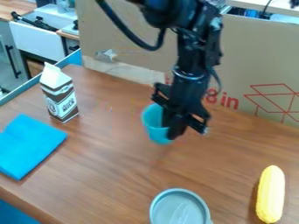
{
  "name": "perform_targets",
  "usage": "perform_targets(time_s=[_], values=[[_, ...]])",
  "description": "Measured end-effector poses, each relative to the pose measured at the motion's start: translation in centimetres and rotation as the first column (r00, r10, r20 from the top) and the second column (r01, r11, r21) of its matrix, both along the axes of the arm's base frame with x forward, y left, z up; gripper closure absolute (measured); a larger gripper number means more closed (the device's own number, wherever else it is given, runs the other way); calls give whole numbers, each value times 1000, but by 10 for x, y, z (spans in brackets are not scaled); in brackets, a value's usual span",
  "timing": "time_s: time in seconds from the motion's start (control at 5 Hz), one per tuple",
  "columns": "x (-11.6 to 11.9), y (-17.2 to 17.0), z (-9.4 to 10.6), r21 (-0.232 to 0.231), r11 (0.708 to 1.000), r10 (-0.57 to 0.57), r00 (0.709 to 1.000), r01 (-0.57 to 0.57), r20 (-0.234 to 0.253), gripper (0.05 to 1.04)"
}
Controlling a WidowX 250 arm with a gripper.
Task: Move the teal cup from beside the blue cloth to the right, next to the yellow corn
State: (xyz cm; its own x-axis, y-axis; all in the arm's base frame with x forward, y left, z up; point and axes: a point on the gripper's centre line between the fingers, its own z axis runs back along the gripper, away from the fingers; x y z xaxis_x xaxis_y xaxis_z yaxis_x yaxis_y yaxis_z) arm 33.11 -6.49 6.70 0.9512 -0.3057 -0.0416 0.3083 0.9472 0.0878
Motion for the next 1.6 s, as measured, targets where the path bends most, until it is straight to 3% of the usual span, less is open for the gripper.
perform_targets(time_s=[0.2, 0.4, 0.6, 1.0, 1.2, 1.4, 1.6], values=[[6, -25, -7, -94, 993, -75, 997, 74, -2, 984], [9, -44, -17, -133, 985, -119, 992, 112, -42, 984], [10, -65, -25, -134, 979, -166, 984, 155, -71, 984], [12, -74, -30, -115, 984, -150, 984, 139, -93, 959], [0, -70, -30, -131, 986, -116, 989, 104, -89, 756], [1, -61, 3, -214, 976, -41, 999, 38, -9, 428], [1, -49, 28, -265, 964, 30, 999, -21, 30, 164]])
